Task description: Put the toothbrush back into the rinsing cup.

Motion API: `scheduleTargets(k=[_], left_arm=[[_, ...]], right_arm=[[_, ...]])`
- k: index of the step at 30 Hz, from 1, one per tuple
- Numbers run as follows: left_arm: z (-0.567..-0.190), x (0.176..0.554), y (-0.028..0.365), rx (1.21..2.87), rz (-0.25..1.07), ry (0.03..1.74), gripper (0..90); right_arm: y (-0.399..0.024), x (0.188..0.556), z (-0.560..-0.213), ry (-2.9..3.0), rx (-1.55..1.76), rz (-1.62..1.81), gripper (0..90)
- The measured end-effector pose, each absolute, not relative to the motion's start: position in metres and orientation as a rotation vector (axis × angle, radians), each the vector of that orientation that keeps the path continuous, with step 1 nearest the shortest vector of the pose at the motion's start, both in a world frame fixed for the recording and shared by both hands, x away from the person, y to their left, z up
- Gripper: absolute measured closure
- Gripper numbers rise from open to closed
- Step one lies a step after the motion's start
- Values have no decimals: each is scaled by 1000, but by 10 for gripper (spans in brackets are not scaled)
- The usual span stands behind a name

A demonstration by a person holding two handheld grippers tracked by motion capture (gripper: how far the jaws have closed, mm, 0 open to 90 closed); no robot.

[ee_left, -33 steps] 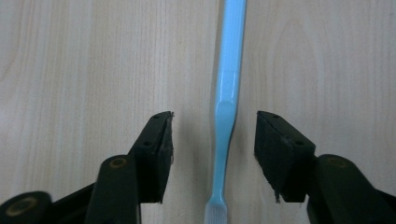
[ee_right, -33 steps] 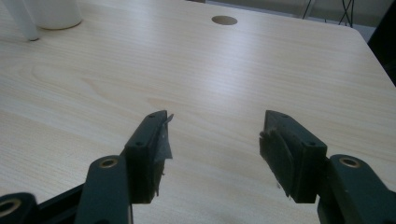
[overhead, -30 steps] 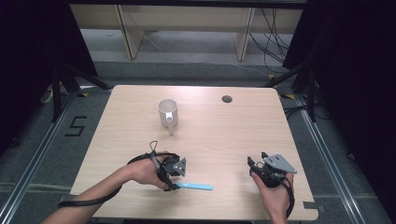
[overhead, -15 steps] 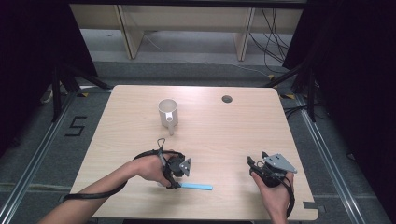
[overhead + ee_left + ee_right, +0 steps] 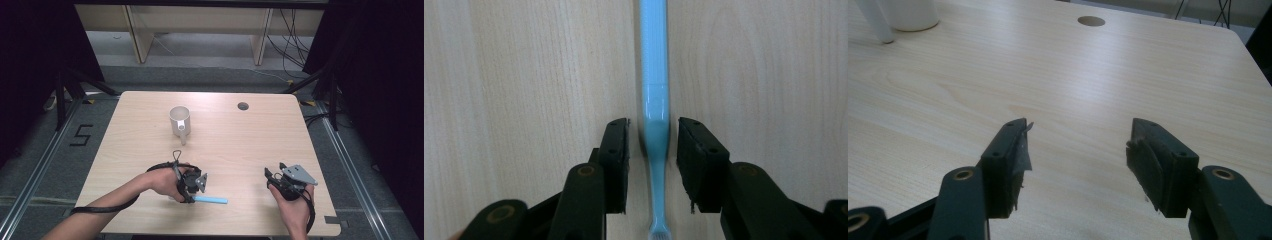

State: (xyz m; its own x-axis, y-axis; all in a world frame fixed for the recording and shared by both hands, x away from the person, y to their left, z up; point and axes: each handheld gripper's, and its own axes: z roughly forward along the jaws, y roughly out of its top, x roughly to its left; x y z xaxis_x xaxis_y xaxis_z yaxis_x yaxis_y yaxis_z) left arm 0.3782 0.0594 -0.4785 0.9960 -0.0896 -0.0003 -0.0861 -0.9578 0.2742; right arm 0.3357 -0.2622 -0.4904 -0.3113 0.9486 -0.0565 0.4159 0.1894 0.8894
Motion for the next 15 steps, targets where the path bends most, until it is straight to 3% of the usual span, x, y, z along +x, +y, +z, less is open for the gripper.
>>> scheduleTargets(k=[15], left_arm=[[-478,377,56,2865,-36,-175,699]], right_arm=[[-259,334,-490,1832,1332,1089,417]])
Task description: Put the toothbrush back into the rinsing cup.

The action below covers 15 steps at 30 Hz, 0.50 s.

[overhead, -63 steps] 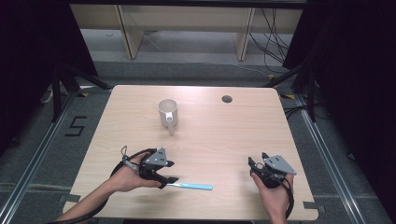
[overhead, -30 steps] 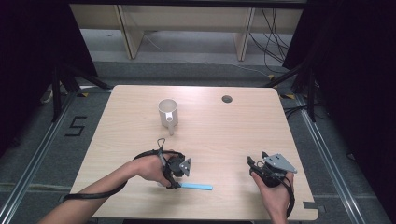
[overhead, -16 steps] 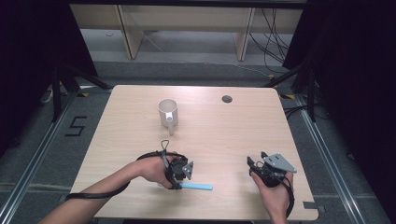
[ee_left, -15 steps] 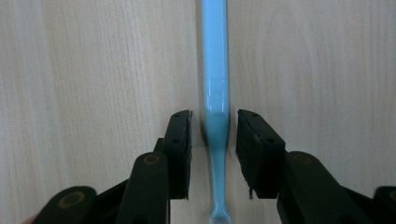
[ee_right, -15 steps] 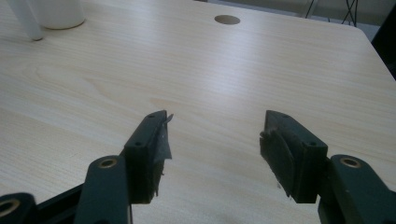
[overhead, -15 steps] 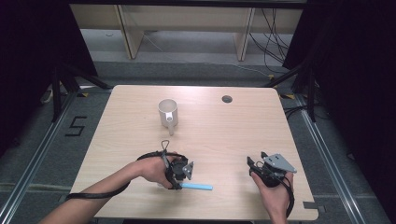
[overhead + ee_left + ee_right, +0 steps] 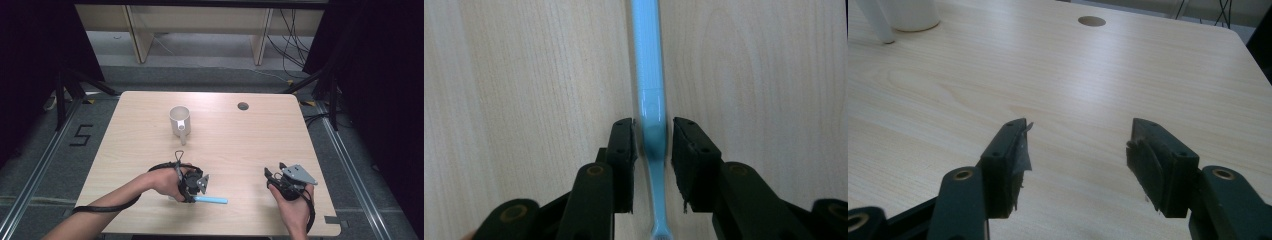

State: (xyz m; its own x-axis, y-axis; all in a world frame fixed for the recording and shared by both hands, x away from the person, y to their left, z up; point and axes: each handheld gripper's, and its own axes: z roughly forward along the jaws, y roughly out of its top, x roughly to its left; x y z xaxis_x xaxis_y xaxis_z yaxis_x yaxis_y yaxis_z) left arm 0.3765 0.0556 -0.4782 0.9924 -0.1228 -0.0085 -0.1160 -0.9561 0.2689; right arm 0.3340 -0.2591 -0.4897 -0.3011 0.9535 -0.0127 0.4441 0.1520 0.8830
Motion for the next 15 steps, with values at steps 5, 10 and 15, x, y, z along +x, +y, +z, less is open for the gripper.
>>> scheduleTargets(k=[5,10,15], left_arm=[[-478,377,55,2867,-25,-194,703],[-478,377,55,2871,-21,-205,710],[-478,378,53,2891,-8,-259,726]], right_arm=[[-259,334,-490,1832,1331,1087,416],[-259,334,-490,1834,1332,1086,416],[-259,334,-490,1835,1333,1086,415]])
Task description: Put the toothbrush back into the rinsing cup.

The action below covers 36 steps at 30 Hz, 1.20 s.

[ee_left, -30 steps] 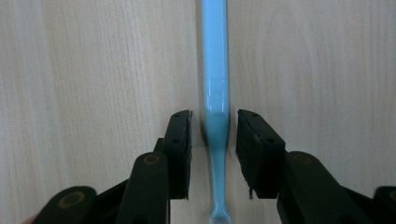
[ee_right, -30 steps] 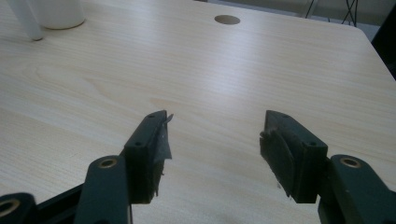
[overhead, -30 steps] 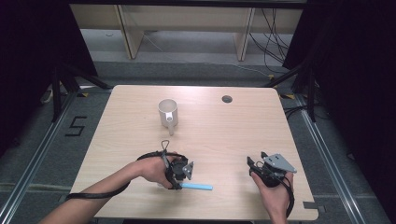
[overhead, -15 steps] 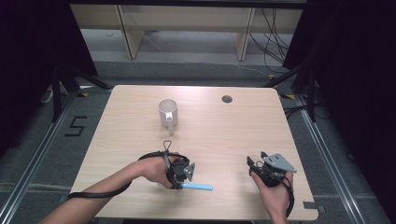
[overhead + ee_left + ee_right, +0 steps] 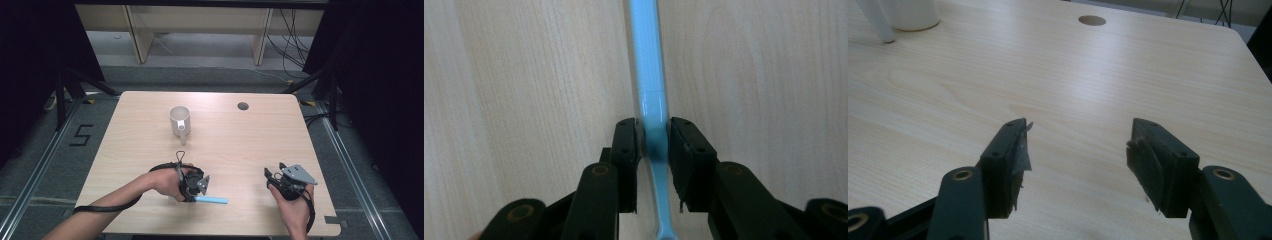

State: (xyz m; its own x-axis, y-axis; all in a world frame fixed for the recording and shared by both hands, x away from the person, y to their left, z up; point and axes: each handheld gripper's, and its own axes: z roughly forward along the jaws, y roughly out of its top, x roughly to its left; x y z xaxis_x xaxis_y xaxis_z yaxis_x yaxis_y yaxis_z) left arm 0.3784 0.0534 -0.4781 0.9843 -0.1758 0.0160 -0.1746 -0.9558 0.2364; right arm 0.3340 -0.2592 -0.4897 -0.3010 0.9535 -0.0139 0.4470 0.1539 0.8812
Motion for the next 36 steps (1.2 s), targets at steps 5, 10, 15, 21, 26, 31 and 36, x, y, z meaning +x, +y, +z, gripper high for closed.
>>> scheduleTargets(k=[5,10,15,21,26,31,36], left_arm=[[-479,377,54,2871,-17,-228,737],[-480,377,53,2872,-26,-229,750],[-480,377,53,2880,-29,-236,770],[-480,378,51,2890,-49,-232,778],[-480,378,51,2889,-60,-254,781],[-478,379,52,2883,-64,-260,782],[-471,379,55,2867,-59,-278,782]], right_arm=[[-259,334,-490,1835,1334,1085,415],[-259,335,-490,1834,1329,1083,415],[-259,334,-490,1843,1337,1080,415],[-258,334,-491,1840,1340,1081,414],[-258,334,-491,1839,1347,1085,414],[-259,337,-492,1859,1279,1084,414],[-255,335,-489,1918,1274,1094,417]])
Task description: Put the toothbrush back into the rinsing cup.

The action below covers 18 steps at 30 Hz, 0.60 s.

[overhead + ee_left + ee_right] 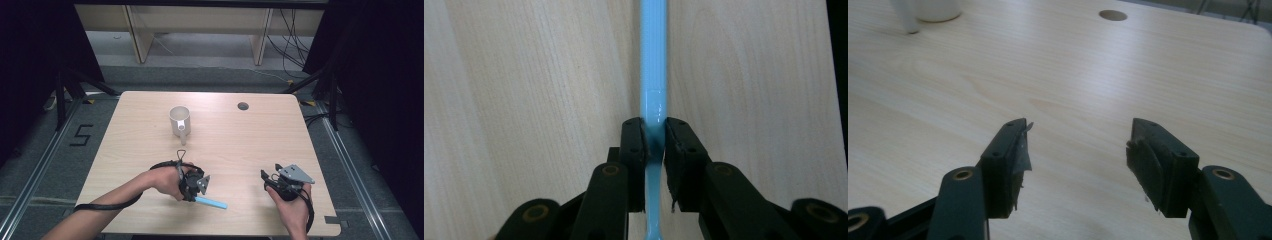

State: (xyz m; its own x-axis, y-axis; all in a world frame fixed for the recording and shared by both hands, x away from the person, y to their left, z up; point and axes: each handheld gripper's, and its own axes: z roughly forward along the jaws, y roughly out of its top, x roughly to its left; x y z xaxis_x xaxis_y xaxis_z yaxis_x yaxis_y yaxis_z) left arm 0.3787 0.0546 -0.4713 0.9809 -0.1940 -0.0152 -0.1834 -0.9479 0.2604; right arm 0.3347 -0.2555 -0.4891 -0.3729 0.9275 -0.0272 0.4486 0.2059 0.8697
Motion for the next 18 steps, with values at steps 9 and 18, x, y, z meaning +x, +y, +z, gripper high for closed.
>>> scheduleTargets(k=[9,18], left_arm=[[-470,381,59,2856,-50,-274,832],[-468,373,44,2816,-29,-368,667]], right_arm=[[-240,334,-488,2044,1174,1112,419],[-243,335,-488,2048,1155,1100,418]])
